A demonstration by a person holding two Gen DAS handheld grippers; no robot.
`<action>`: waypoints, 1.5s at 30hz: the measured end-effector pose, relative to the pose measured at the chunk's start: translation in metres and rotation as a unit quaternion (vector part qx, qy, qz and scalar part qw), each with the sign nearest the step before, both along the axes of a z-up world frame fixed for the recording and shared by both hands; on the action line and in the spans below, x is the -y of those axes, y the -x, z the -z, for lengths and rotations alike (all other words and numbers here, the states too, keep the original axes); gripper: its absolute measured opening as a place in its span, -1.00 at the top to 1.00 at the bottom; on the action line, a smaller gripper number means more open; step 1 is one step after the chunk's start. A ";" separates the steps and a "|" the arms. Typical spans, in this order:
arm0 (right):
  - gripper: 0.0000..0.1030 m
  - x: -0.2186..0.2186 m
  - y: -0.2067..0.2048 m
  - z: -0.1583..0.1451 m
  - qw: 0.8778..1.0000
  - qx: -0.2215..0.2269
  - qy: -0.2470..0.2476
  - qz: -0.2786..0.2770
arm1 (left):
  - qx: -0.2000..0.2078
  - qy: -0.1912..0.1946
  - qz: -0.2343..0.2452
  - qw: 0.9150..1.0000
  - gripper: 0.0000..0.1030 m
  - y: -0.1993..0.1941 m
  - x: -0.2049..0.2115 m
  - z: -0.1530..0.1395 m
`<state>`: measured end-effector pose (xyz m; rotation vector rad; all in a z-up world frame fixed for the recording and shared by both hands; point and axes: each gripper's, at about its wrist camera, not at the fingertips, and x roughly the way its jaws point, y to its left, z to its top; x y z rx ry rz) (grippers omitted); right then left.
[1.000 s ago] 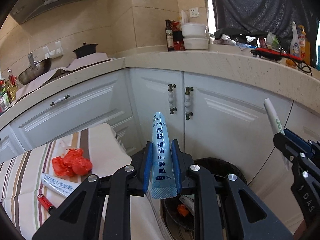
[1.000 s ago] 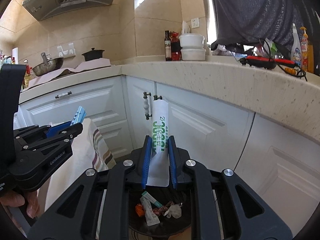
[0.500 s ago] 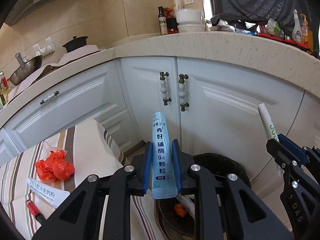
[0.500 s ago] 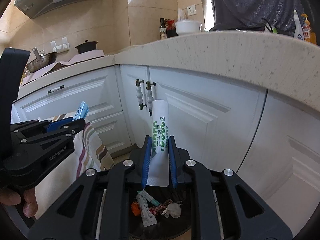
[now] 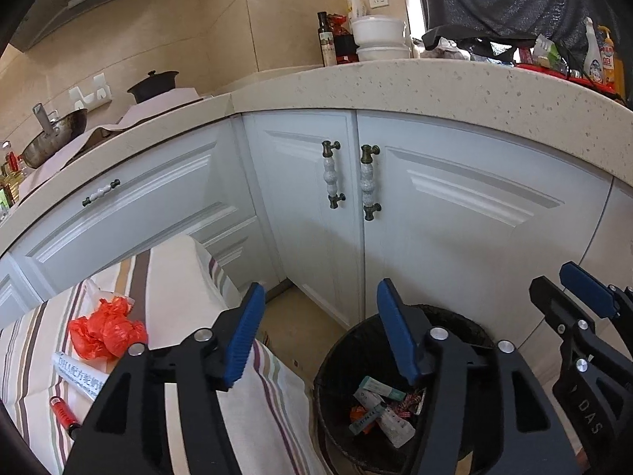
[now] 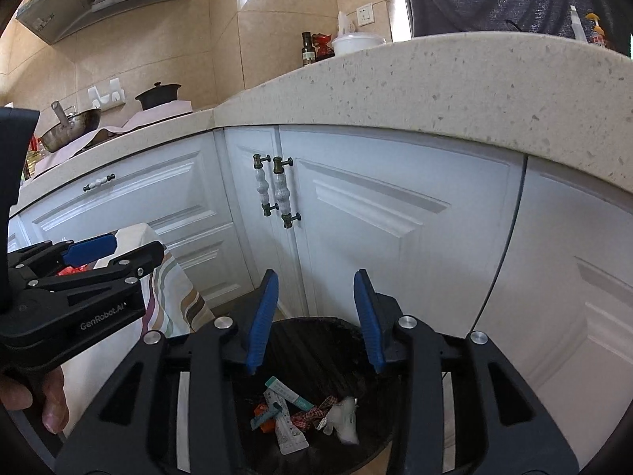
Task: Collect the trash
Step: 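Move both open tools back toward the table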
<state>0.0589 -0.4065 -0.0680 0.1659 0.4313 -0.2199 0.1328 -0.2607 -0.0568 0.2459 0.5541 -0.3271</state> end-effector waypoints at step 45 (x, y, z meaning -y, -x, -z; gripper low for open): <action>-0.08 -0.252 -0.095 -0.033 0.968 -0.039 0.010 -0.247 | -0.013 0.023 -0.315 0.949 -0.36 0.023 -0.337 -0.013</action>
